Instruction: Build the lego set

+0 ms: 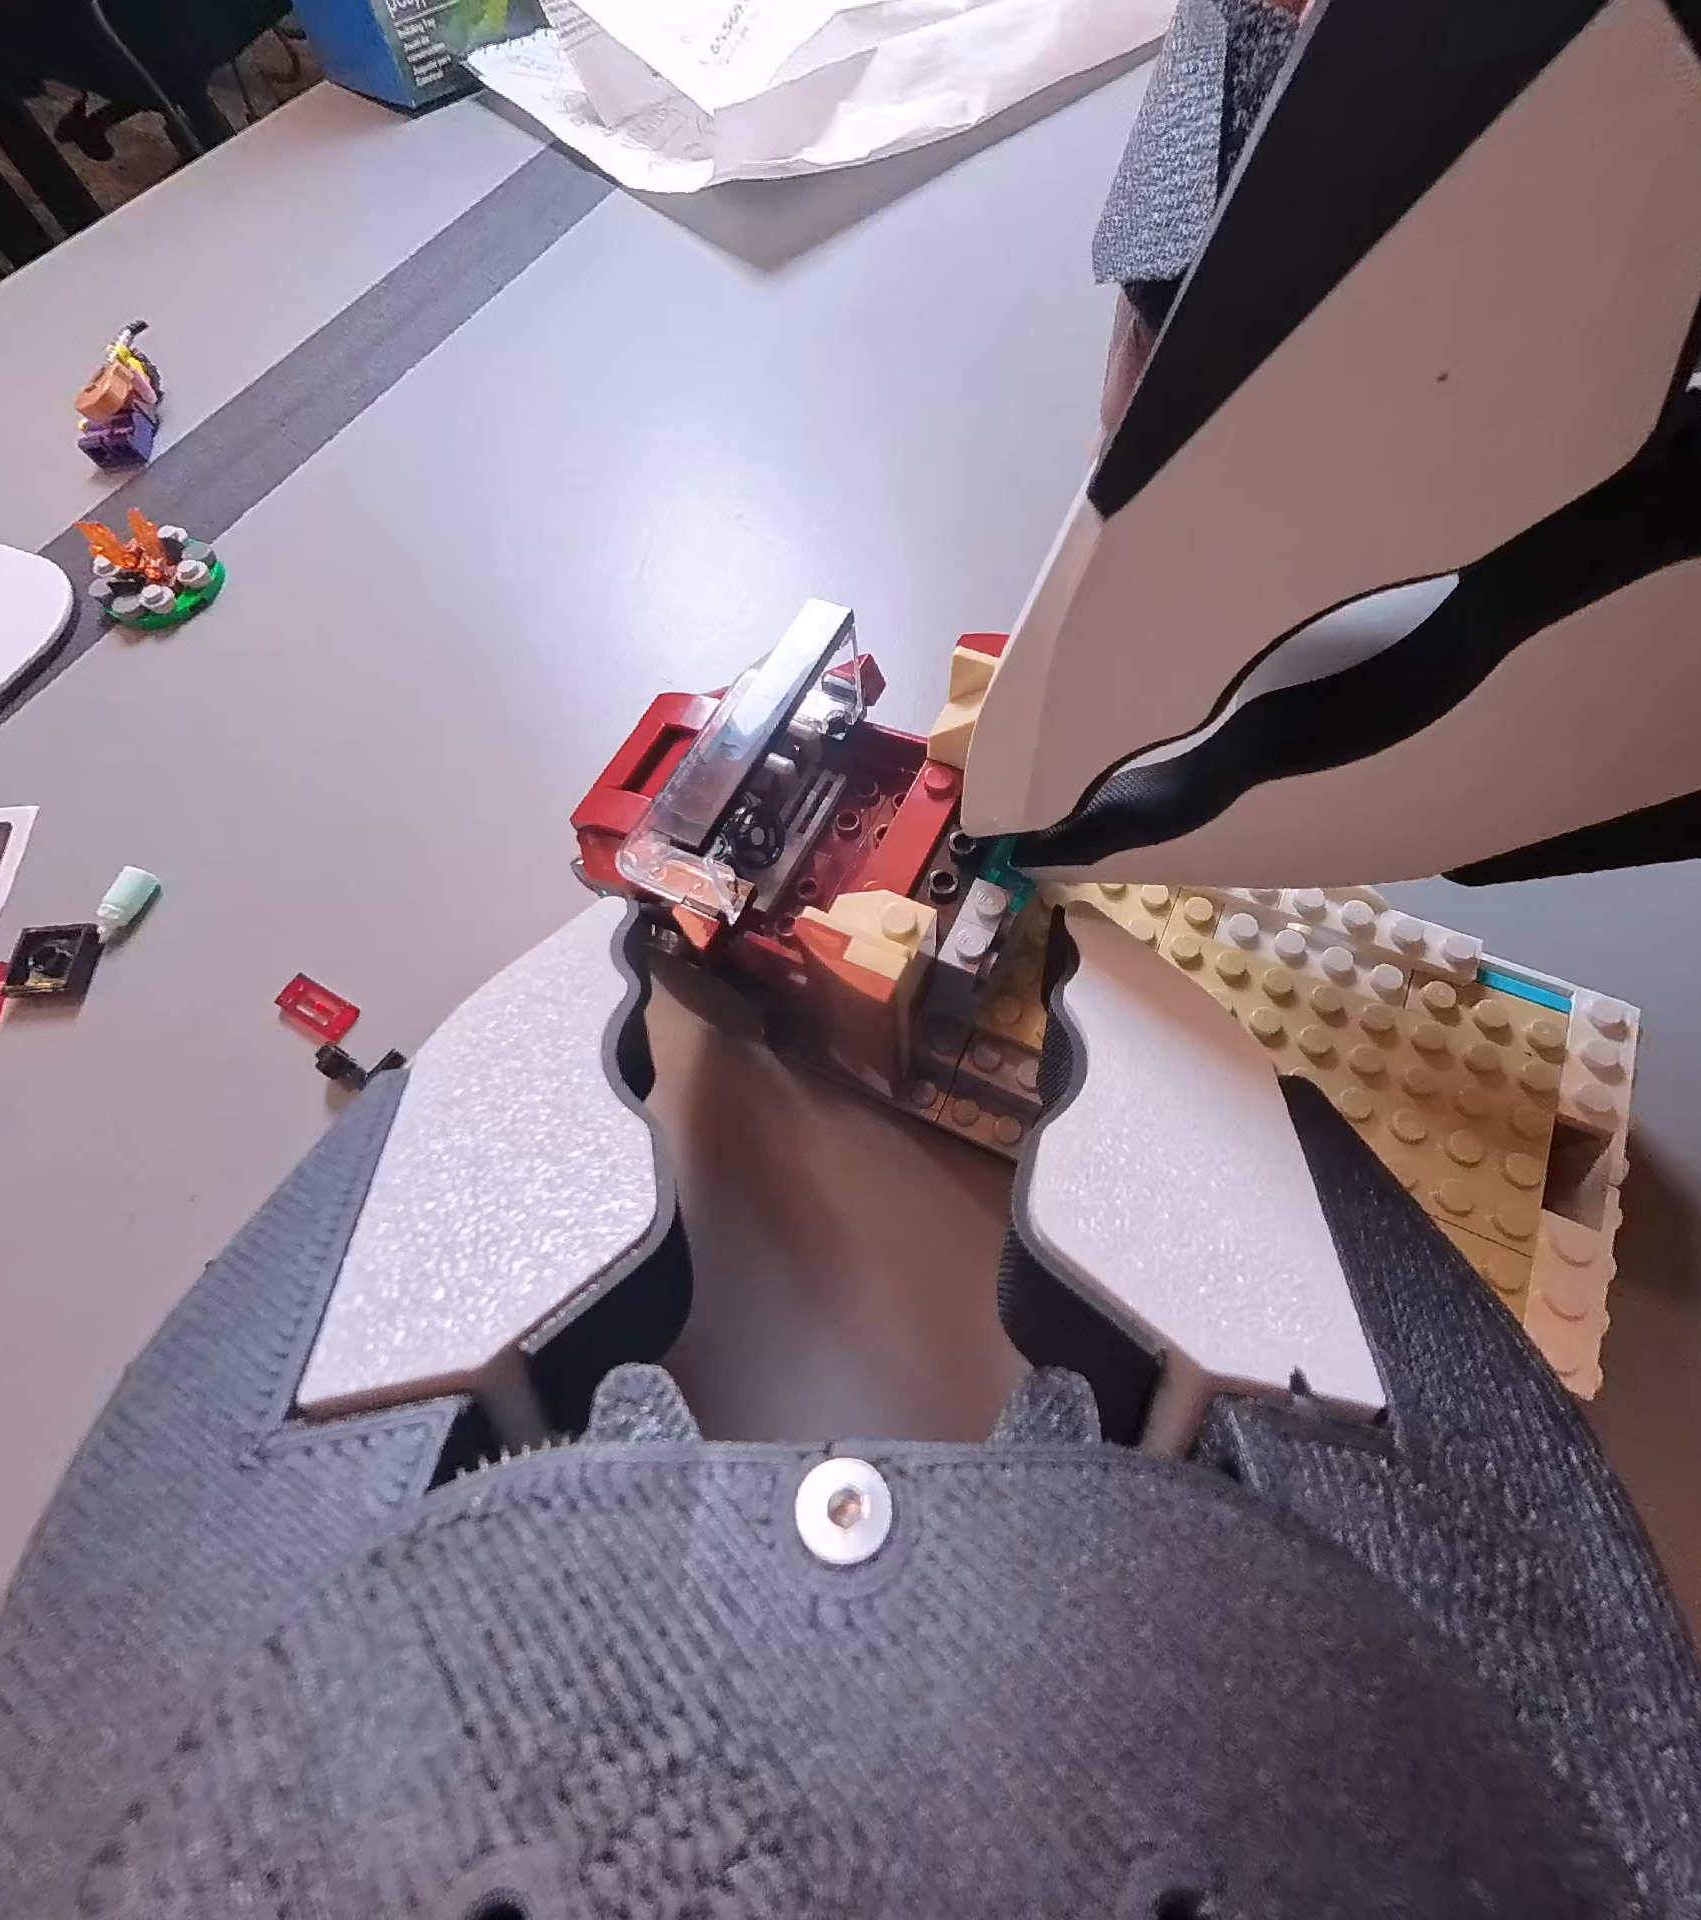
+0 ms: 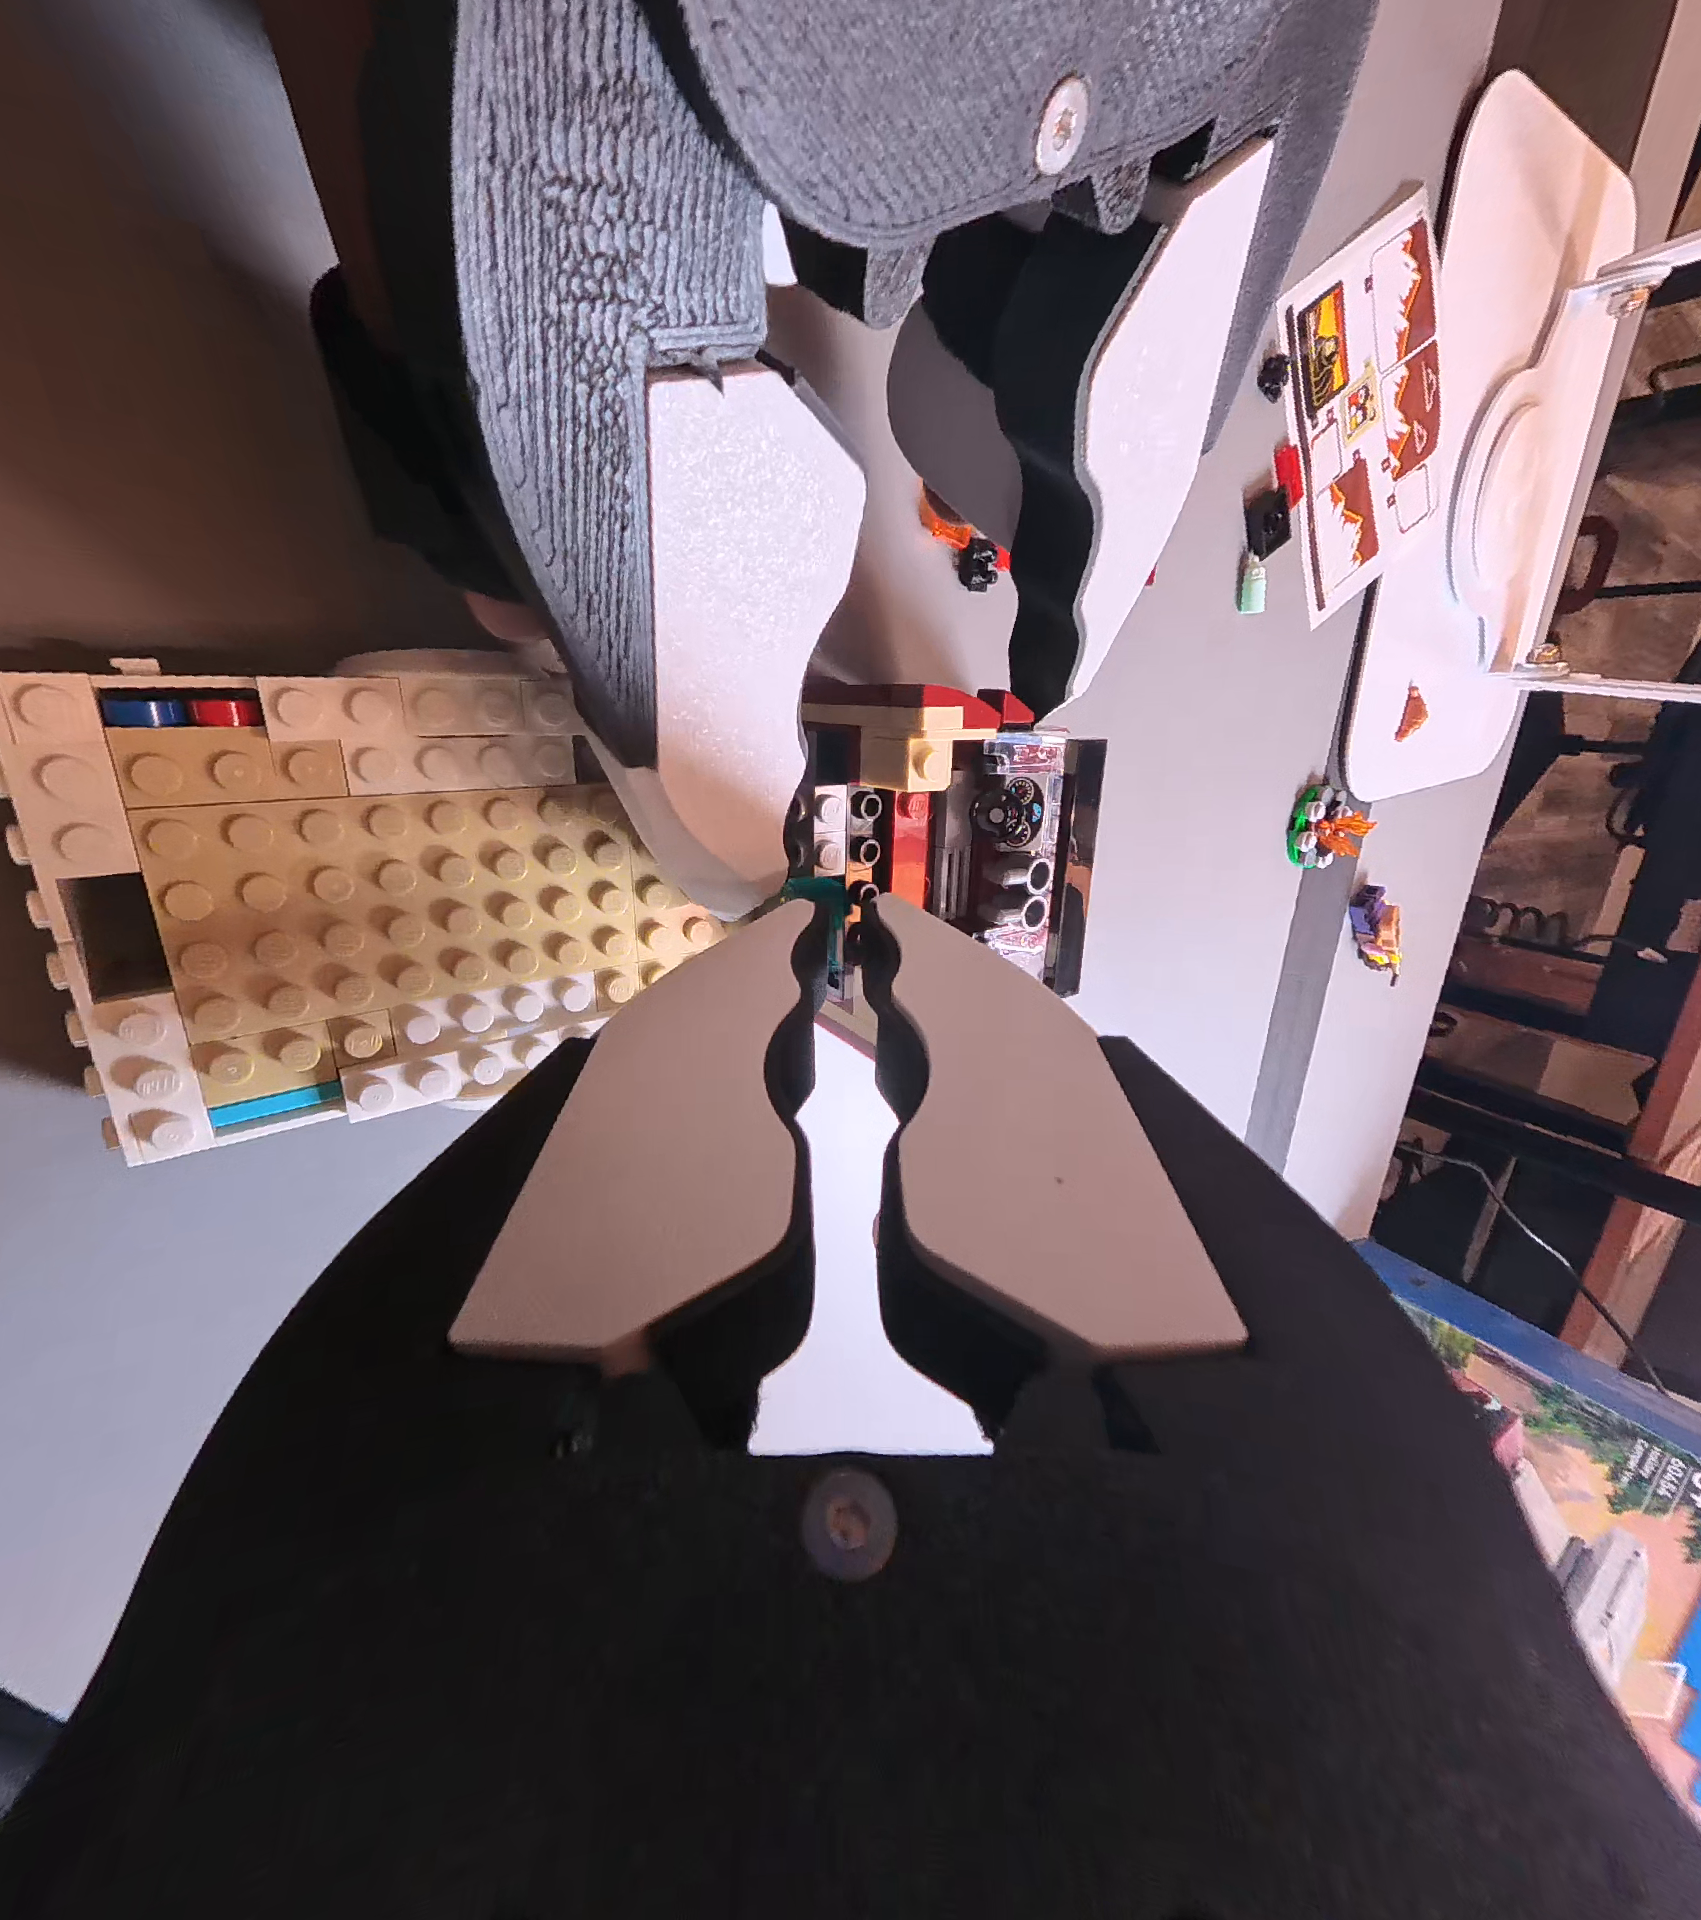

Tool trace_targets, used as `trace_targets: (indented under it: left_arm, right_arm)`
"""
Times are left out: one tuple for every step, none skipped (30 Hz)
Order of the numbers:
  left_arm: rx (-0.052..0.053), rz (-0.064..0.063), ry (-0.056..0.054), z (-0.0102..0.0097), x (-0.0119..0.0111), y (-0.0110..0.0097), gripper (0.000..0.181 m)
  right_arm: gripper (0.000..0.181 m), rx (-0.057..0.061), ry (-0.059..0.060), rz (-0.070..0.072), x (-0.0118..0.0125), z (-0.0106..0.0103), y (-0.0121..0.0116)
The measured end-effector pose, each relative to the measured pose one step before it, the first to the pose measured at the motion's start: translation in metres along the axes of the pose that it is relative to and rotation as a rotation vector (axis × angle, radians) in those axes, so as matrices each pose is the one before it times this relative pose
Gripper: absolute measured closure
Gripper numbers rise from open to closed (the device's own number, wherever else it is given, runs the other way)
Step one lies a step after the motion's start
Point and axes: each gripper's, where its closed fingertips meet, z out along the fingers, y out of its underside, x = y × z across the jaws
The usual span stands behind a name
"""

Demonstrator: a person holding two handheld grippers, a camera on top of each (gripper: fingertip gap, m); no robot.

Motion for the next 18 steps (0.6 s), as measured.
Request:
trace_targets:
  left_arm:
    - [0.0002,-0.0004,0.0,0.00002,0.00003,-0.00003,0.108]
    - [0.0,-0.0005,-0.0001,0.00004,-0.00006,-0.00002,0.108]
    - [0.0,-0.0001,-0.0016,-0.00004,-0.00011,0.00002,0.108]
    - [0.0008,-0.001,-0.0003,0.00001,-0.00015,0.00006,0.108]
    - [0.0005,-0.0014,0.0004,0.0,0.00001,-0.00003,0.108]
    - [0.0003,-0.0011,0.0,-0.00005,0.00003,0.00001,0.108]
    - [0.0007,-0.001,-0.0009,0.00002,-0.00019,-0.00006,0.108]
    - [0.0003,-0.002,-0.0001,0.00006,-0.00022,0.00008,0.108]
    - [-0.0001,-0.0022,0.0005,0.00013,0.00005,0.00005,0.108]
    - [-0.0006,-0.0015,0.0002,0.00004,-0.00004,0.00003,0.109]
    - [0.0,-0.0002,-0.0003,0.0,-0.00003,0.0,0.108]
    - [0.0001,-0.0005,-0.0002,0.00001,0.00001,-0.00002,0.108]
    - [0.0005,-0.0005,-0.0002,0.00008,-0.00008,-0.00009,0.108]
    - [0.0002,-0.0004,0.0,0.00001,0.00003,-0.00003,0.108]
    - [-0.0001,-0.0002,0.0001,-0.00001,0.00002,0.00002,0.109]
    - [0.0,0.0001,-0.0001,0.0,-0.00002,0.00001,0.109]
    - [-0.0001,-0.0001,-0.0001,-0.00001,0.0,0.00001,0.109]
    - [0.0001,-0.0003,0.0,0.00011,-0.00006,0.00005,0.109]
  right_arm:
    - [0.175,0.0025,0.0013,0.0015,-0.0002,0.00074,0.00023]
    - [0.176,0.0076,0.0043,0.0021,0.00019,0.00088,-0.00049]
    - [0.176,0.0057,0.0046,-0.0016,0.00028,0.00036,-0.00036]
    - [0.175,0.006,0.0053,-0.0028,0.00047,0.00003,-0.00049]
    - [0.175,0.0077,0.0042,-0.001,0.00023,-0.00006,-0.00079]
    - [0.175,0.0035,0.0044,-0.0014,0.00016,0.00017,-0.00019]
    - [0.175,0.0031,0.006,-0.0035,0.00022,0.00012,0.00004]
    - [0.175,0.0036,0.0064,-0.0025,0.00032,-0.00004,0.00003]
    - [0.174,0.0031,0.0048,-0.0006,0.00026,-0.00009,0.00001]
    - [0.174,0.0031,0.0027,0.0004,0.00014,-0.00002,-0.00006]
    - [0.174,0.0025,0.0003,0.0018,-0.00006,-0.00016,-0.00001]
    - [0.173,0.0021,-0.0009,0.003,-0.00008,-0.00002,0.00011]
    - [0.173,0.0023,-0.0014,0.002,-0.00016,-0.00019,0.00001]
    - [0.173,0.0018,-0.001,0.0002,-0.00018,-0.00013,0.00009]
    - [0.172,0.0004,0.0,-0.0009,0.00004,-0.00017,0.00008]
    - [0.172,0.0002,0.0004,-0.0011,0.00016,-0.00029,0.00019]
    - [0.172,0.0019,0.0007,-0.0003,0.00012,-0.00027,-0.00017]
    - [0.172,0.0022,0.0007,0.0003,0.00028,-0.00034,-0.00024]
